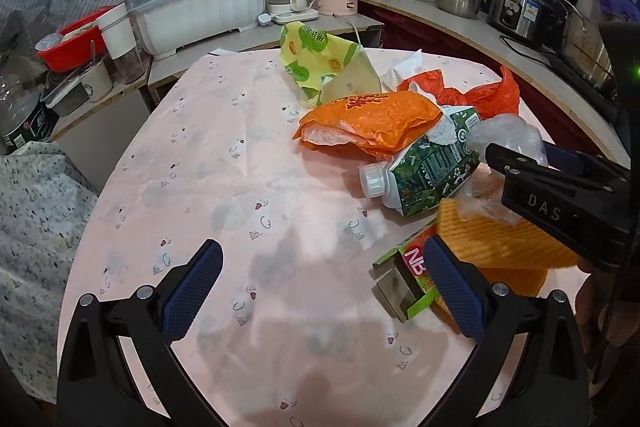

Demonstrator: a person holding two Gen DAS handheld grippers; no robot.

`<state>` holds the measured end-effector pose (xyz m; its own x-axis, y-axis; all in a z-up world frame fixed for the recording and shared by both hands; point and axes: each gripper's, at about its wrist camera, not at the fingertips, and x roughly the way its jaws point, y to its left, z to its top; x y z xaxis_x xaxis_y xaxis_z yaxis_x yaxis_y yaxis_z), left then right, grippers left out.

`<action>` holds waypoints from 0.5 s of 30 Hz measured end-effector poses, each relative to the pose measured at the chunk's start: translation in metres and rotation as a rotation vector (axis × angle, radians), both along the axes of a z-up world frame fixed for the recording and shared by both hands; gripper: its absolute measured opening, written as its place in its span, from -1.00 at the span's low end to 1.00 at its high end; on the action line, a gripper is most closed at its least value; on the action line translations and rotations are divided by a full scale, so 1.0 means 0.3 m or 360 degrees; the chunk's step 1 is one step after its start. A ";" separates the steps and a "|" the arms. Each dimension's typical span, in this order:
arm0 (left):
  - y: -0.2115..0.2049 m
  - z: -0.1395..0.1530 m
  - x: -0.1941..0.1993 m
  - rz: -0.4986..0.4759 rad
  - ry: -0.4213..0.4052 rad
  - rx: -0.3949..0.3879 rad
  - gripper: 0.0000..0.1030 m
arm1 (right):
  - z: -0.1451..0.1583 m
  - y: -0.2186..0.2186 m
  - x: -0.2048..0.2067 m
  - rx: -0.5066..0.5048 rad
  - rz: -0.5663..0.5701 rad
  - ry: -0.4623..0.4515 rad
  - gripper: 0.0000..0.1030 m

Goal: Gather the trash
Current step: 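Grasp the clear plastic bag from the pile with the right gripper, then grasp an orange foam net with the left gripper while the right gripper holds the clear bag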

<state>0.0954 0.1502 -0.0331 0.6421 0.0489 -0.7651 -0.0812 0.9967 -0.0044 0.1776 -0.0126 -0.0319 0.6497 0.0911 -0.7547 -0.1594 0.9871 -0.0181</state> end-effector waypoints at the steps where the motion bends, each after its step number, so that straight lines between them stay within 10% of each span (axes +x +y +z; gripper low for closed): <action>1: -0.006 -0.003 0.005 -0.0008 0.0004 -0.0006 0.86 | -0.001 -0.008 -0.002 0.0032 0.0004 0.0003 -0.08; 15: -0.202 0.006 -0.011 -0.0232 0.0014 -0.0086 0.86 | 0.173 -0.231 -0.154 0.0067 -0.0208 -0.0233 -0.30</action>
<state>0.0923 0.0895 -0.0312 0.6328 -0.0858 -0.7695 0.0643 0.9962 -0.0582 0.1313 -0.0818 0.0200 0.7607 0.0281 -0.6485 -0.0286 0.9995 0.0097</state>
